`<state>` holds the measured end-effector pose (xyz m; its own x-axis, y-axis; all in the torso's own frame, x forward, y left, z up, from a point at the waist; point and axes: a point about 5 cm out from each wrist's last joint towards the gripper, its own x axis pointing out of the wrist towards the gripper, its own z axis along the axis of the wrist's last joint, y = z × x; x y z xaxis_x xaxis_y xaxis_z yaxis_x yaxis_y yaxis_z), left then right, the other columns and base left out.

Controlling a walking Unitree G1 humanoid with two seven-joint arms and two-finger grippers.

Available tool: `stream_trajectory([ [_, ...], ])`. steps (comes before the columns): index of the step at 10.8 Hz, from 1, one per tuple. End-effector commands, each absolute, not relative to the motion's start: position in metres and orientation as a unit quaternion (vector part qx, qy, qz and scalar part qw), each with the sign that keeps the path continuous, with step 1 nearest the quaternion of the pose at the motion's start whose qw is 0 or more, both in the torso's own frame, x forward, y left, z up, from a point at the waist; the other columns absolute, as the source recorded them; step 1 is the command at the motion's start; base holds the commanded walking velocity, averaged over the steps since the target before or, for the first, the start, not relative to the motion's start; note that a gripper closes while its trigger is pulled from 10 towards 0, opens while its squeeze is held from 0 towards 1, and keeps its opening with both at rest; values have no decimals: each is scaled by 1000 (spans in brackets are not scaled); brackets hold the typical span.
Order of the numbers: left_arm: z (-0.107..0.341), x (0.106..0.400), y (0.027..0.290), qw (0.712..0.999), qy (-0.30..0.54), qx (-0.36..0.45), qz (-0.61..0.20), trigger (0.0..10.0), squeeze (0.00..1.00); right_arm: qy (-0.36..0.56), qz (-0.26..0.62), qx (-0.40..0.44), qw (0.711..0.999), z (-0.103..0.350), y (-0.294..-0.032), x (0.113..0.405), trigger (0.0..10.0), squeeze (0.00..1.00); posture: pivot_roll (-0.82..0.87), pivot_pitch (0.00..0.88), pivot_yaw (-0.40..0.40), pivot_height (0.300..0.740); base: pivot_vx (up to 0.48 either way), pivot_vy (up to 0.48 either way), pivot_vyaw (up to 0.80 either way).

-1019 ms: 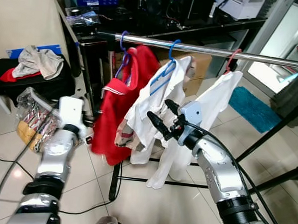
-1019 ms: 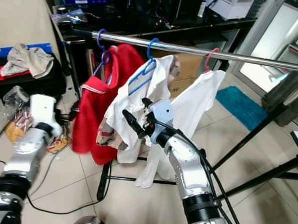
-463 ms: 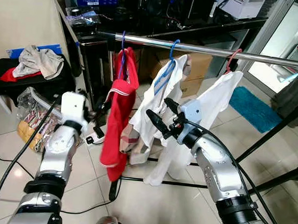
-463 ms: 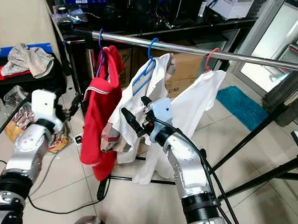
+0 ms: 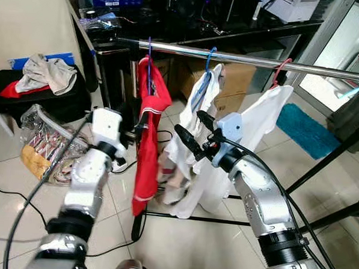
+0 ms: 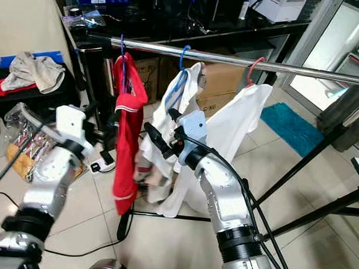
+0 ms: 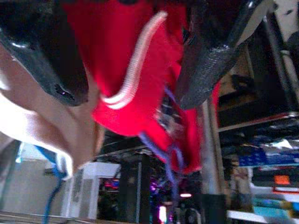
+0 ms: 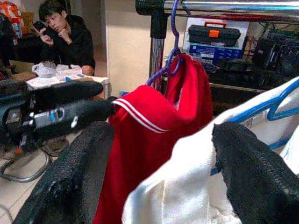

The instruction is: Hang hanger

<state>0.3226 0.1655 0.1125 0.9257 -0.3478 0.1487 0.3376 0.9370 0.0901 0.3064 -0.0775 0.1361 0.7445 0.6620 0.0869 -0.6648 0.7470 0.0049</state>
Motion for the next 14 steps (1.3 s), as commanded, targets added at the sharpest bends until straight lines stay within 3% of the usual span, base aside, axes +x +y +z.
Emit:
stream_trajectory([
  [1, 112, 322, 160, 978, -77, 33, -190, 10000, 0, -50, 348, 17, 936, 140, -81, 307, 10000, 0, 277, 1, -56, 740, 0, 0, 0],
  [3, 109, 322, 151, 976, -71, 41, -202, 10000, 0, -51, 346, 18, 937, 140, -81, 308, 10000, 0, 277, 2, -54, 740, 0, 0, 0],
  [5, 100, 332, 163, 990, -27, 67, -122, 10000, 0, -49, 347, 19, 936, 139, -79, 307, 10000, 0, 275, 3, -52, 740, 0, 0, 0],
  [7, 98, 339, 171, 997, -1, 43, -63, 10000, 0, -45, 346, 19, 937, 136, -79, 306, 10000, 0, 275, 5, -51, 740, 0, 0, 0],
  [12, 99, 344, 165, 998, 1, 26, -66, 10000, 0, -47, 346, 17, 937, 137, -79, 305, 10000, 0, 273, 4, -51, 740, 0, 0, 0],
  [13, 96, 345, 166, 998, 11, 5, -66, 9216, 0, -45, 374, 7, 926, 137, -77, 301, 10000, 0, 267, 1, -53, 740, 0, 0, 0],
  [14, 96, 345, 166, 998, 15, -2, -66, 9765, 0, -55, 405, 26, 912, 141, -75, 295, 10000, 0, 265, 2, -53, 740, 0, 0, 0],
])
